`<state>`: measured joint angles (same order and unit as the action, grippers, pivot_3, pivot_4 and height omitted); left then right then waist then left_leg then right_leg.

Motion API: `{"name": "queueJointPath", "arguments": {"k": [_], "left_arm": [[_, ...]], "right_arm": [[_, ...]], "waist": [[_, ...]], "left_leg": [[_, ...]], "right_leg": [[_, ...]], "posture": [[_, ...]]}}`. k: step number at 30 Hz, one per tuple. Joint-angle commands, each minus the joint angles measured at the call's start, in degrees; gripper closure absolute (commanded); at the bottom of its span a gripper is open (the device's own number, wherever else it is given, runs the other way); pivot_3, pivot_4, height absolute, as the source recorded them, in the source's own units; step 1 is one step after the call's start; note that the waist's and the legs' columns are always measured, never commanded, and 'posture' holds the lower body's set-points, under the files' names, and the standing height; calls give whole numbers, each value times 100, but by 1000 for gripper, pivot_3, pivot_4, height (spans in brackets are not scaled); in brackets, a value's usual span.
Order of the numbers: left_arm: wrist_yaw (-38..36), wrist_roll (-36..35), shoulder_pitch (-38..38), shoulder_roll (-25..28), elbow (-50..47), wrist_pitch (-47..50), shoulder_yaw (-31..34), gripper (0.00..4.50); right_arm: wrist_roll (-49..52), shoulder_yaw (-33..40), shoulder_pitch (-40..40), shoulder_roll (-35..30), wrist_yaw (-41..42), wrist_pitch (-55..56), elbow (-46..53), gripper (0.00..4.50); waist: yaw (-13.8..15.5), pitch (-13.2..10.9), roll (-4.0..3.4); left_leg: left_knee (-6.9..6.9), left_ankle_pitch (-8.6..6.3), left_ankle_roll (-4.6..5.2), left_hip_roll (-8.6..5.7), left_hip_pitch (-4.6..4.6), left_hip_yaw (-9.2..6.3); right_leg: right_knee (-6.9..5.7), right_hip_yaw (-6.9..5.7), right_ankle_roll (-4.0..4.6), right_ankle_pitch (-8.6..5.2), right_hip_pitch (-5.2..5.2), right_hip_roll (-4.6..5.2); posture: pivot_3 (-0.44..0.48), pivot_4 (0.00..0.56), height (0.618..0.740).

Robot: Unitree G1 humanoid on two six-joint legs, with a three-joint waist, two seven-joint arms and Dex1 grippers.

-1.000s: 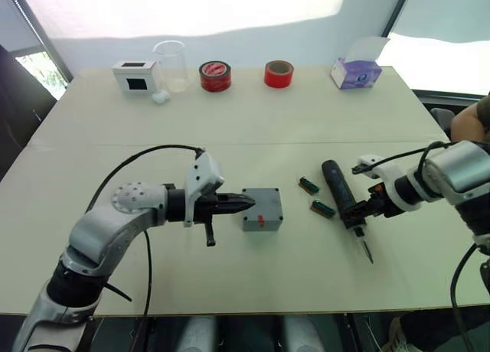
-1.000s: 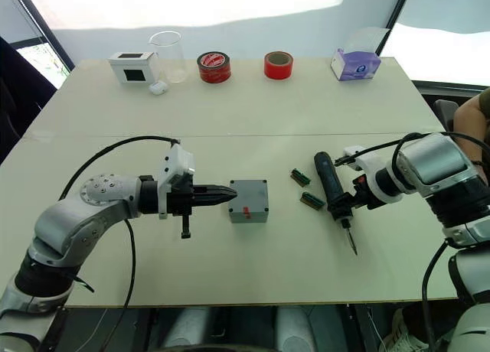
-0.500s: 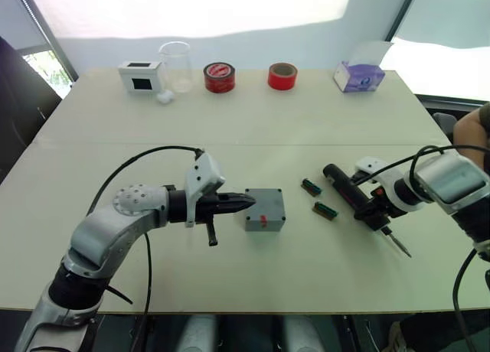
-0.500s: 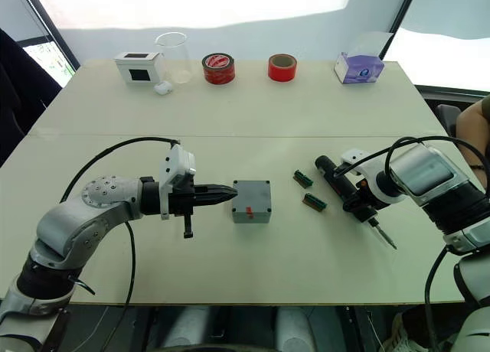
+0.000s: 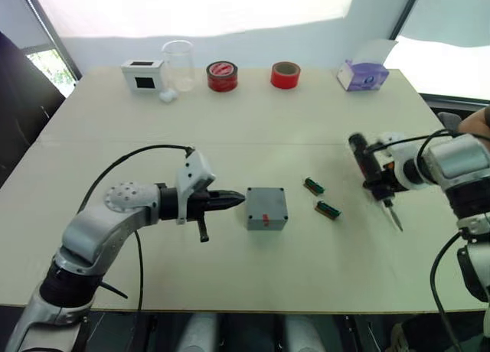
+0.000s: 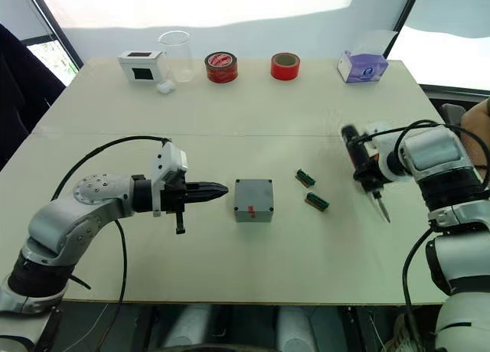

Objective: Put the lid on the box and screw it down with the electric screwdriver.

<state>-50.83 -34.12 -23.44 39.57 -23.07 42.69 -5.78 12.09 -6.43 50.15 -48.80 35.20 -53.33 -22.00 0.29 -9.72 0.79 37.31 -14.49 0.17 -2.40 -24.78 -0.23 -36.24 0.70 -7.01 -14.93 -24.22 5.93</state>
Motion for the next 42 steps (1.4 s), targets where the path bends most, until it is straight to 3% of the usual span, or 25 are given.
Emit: {"name": "queueJointPath", "arguments": {"k": [1, 5, 12, 26, 32, 42], "left_arm": [[-263, 49, -232, 129, 218, -159, 105, 4500], [-450, 147, -516, 151, 524, -191, -11, 4500], [-688, 397, -1019, 57, 857, -186, -359, 4500], [-710, 1353, -1221, -718, 1461, -859, -1231, 4500], [-740, 2096, -1184, -605, 1683, -1339, -1659, 4500], [-883, 1960, -1087, -650, 1523, -1218, -1534, 4500]], "right_arm": [[915, 2071, -174, 1021, -776, 2065, 1609, 2736], [2682, 3022, -766, 2473, -1397, 1276, 3280, 2736], [3540, 2240, -1959, 3352, -1396, 1012, 4838, 2736], [2713, 1381, -2798, 3216, -1214, 1791, 4985, 2736], [2137, 1134, -2985, 3193, -1093, 2313, 4639, 2736], [1903, 1115, -3055, 3178, -1004, 2627, 4479, 2736]], "waist": [[-52, -8, -13], [-95, -8, -12], [-83, -9, -15], [-98, -10, -15], [-90, -8, -13], [-93, -7, -14]], "left_leg": [[5, 2, -4, 10, -13, 9], [-14, 20, -30, 43, -24, -12], [38, -17, 36, 22, -24, -15], [72, -19, 39, 23, -23, -12], [73, -19, 39, 25, -23, -13], [79, -19, 39, 24, -20, -13]], "right_leg": [[-2, 3, -1, 0, -18, -8], [-10, -6, 2, -1, -29, -43], [-35, -4, 0, -1, -10, -30], [-83, 2, 1, -2, -12, -35], [-84, 2, 1, -2, -13, -38], [-84, 3, 1, -3, -11, -37]], "posture": [[0, 150, 740], [0, 150, 740], [0, 150, 740], [0, 150, 740], [0, 150, 740], [0, 150, 740]]}}
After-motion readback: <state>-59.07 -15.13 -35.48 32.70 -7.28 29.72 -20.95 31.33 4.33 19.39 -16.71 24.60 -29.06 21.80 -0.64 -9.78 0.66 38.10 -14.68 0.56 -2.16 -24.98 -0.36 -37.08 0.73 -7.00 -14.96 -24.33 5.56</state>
